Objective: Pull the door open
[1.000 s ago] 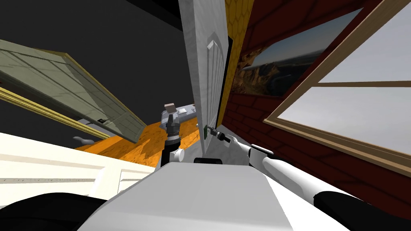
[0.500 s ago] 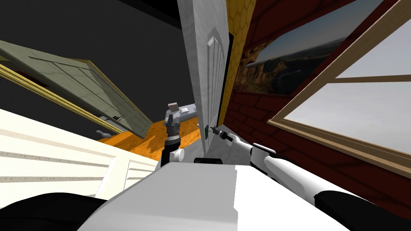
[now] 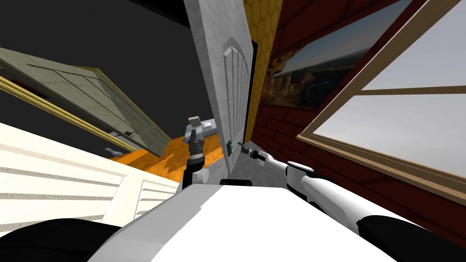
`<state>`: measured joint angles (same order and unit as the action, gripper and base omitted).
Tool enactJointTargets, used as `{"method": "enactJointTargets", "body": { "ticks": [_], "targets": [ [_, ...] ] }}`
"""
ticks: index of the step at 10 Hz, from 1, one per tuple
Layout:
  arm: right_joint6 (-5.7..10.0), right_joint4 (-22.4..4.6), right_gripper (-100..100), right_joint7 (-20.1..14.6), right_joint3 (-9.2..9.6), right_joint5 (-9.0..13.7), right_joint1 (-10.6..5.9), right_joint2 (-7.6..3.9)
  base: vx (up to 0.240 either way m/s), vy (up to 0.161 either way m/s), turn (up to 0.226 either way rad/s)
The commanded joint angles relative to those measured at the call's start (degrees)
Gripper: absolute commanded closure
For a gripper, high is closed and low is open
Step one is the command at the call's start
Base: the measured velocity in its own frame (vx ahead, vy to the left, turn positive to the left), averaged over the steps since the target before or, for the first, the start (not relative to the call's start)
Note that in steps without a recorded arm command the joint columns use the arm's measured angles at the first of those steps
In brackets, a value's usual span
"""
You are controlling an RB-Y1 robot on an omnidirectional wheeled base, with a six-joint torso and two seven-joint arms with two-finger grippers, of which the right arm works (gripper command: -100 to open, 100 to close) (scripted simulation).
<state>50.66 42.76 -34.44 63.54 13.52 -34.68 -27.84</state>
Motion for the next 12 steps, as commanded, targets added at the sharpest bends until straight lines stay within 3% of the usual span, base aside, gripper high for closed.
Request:
{"method": "enactJointTargets", "body": {
  "ticks": [1, 5, 6, 10, 12],
  "targets": [
    [1.16, 1.88, -100, -0.39, 1.85, 0.06, -0.02, -1.43, -0.045, -0.119, -0.024],
    [4.49, 3.76, -100, -1.51, 6.16, 0.08, -0.77, -3.58, -0.034, -0.107, -0.020],
    [3.81, 3.37, -100, -1.24, 5.44, 0.07, -0.65, -3.18, -0.017, -0.052, 0.003],
    [6.12, -4.75, -100, -2.36, 2.53, 1.01, -1.46, -1.44, 0.002, 0.116, 0.238],
    [6.42, -5.99, -100, -2.51, 2.06, 1.16, -1.57, -1.17, 0.020, 0.111, 0.091]
  ]
}}
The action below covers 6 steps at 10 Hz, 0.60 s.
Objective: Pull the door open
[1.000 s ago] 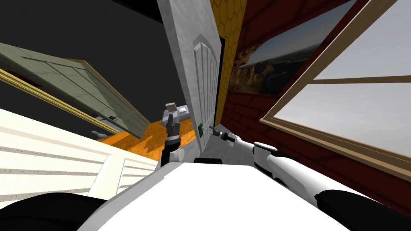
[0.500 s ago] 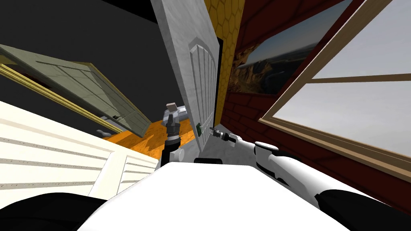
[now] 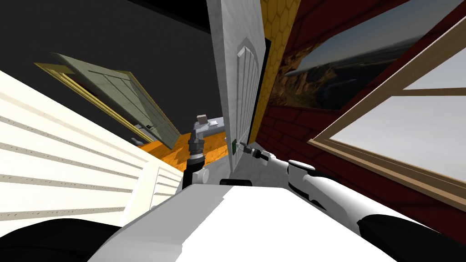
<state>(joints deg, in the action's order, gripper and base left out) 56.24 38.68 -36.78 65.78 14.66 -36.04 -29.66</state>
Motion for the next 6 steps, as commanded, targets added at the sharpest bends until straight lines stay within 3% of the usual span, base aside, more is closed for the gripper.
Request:
{"method": "enactJointTargets", "body": {
  "ticks": [1, 4, 6],
  "targets": [
    [0.84, -1.90, -100, -0.17, -0.18, 0.02, -0.21, 0.64, 0.009, 0.047, 0.052],
    [1.87, -6.02, -100, -0.68, -1.75, 0.50, -0.60, 1.54, 0.004, 0.062, 0.157],
    [2.20, -7.35, -100, -0.84, -2.26, 0.66, -0.72, 1.83, 0.016, 0.082, 0.104]
  ]
}}
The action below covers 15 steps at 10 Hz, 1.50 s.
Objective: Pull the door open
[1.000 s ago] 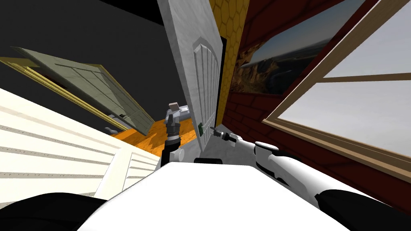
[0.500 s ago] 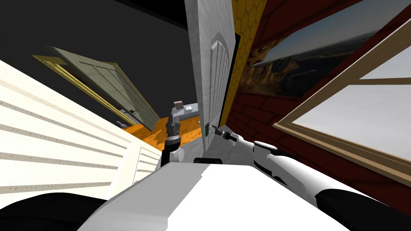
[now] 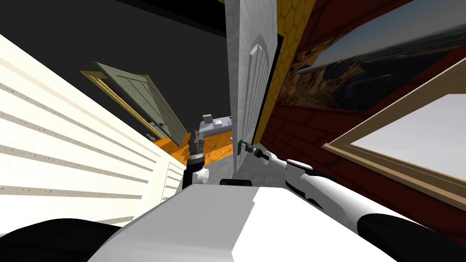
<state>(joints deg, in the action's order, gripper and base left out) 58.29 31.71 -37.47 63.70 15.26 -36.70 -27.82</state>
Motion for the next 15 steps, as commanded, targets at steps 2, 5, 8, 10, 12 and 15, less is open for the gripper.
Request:
{"method": "enactJointTargets", "body": {
  "ticks": [2, 5, 8, 10, 12, 15],
  "targets": [
    [0.00, 0.00, 100, 0.00, 0.00, 0.00, 0.00, 0.00, 0.000, 0.015, 0.000],
    [0.00, 0.00, 100, 0.00, 0.00, 0.00, 0.00, 0.00, -0.001, -0.007, 0.004],
    [0.82, -0.42, 100, -0.29, 1.18, 0.02, -0.34, 0.30, -0.009, -0.043, 0.029],
    [1.77, -0.90, 100, -0.62, 2.31, 0.13, -0.82, 0.50, -0.075, -0.216, 0.101],
    [2.89, -1.46, 100, -1.01, 3.65, 0.25, -1.39, 0.73, -0.075, -0.241, 0.060],
    [5.09, -2.57, 100, -1.78, 6.28, 0.49, -2.52, 1.20, -0.069, -0.257, 0.095]
  ]
}}
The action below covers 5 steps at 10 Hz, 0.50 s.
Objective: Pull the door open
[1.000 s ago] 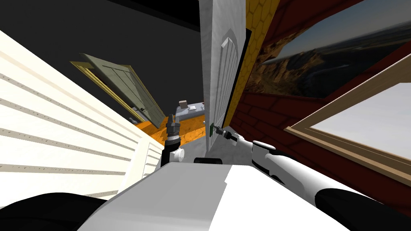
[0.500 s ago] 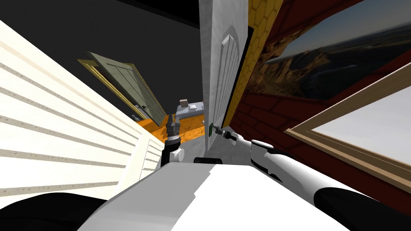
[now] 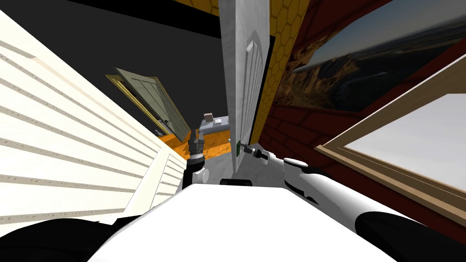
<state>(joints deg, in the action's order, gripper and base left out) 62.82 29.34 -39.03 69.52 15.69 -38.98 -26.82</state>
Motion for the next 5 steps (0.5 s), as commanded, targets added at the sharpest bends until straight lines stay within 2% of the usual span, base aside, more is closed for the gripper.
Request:
{"method": "enactJointTargets", "body": {
  "ticks": [1, 2, 3, 5],
  "targets": [
    [1.20, -0.52, 100, -0.45, 1.24, 0.13, -0.57, 0.33, -0.048, -0.238, 0.080],
    [1.65, -0.75, 100, -0.60, 1.77, 0.18, -0.79, 0.43, -0.025, -0.230, 0.092],
    [1.66, -1.48, 100, -0.60, 1.51, 0.05, -0.62, 0.73, -0.012, -0.098, 0.027],
    [2.49, -1.98, 100, -0.83, 2.23, -0.06, -0.86, 1.05, -0.063, -0.191, 0.142]
  ]
}}
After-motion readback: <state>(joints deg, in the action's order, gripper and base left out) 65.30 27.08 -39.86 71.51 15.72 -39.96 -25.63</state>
